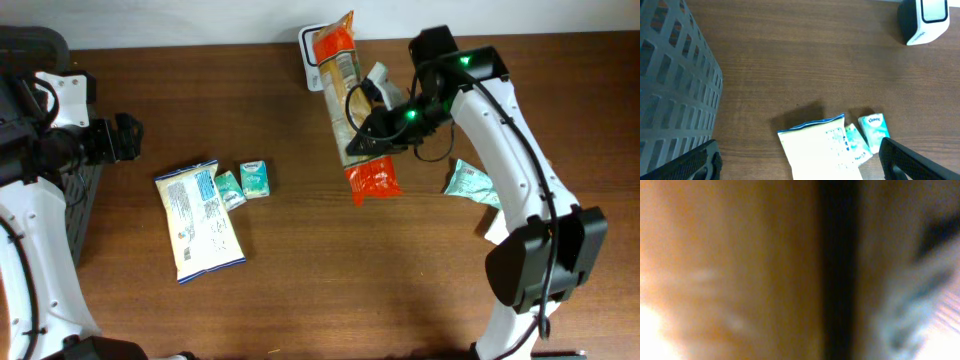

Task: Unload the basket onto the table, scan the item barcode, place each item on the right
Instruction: 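Hold the pasta package under the barcode scanner with the right gripper, then carry the pasta package right and set it on the pile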

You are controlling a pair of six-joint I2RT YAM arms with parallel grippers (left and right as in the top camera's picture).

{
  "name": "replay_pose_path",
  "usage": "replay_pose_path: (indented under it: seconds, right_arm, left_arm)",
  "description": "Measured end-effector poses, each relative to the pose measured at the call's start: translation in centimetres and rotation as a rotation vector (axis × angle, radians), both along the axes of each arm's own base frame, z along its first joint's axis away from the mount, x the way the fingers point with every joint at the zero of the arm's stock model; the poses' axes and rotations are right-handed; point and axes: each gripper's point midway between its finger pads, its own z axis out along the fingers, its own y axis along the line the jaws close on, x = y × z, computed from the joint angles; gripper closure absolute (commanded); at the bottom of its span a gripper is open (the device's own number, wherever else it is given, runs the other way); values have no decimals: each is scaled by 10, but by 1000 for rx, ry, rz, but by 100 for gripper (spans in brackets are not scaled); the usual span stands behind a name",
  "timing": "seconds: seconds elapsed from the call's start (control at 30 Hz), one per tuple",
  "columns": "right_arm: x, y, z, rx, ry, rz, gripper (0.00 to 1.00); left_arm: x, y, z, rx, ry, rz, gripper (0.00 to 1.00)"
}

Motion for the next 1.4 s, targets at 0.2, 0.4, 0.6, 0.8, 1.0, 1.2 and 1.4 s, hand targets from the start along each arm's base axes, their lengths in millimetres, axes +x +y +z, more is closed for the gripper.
replay_pose_path:
  seconds: [0.2, 0.4, 0.6, 0.8, 1.0, 1.2, 1.4]
  right_arm:
    - [95, -18, 104, -636, -786, -245, 96]
    - [222, -51, -8, -1309, -974, -444, 96]
    - [237, -57, -100, -1502, -934, -427, 96]
    - [237, -59, -98, -1520, -934, -426, 96]
    - [233, -57, -102, -1548, -914, -343, 96]
    - [195, -31, -59, -1138, -782, -231, 96]
    - [77, -69, 68, -522, -441, -375, 96]
  left_arm:
    - [0, 0, 0, 0, 1, 0, 1]
    - [0, 0, 0, 0, 0, 0, 1]
    - [0, 0, 0, 0, 0, 0, 1]
    - [0, 0, 0, 0, 0, 0, 1]
    - [0, 0, 0, 0, 0, 0, 1]
    - [0, 0, 0, 0, 0, 0, 1]
    - [0, 0, 0, 0, 0, 0, 1]
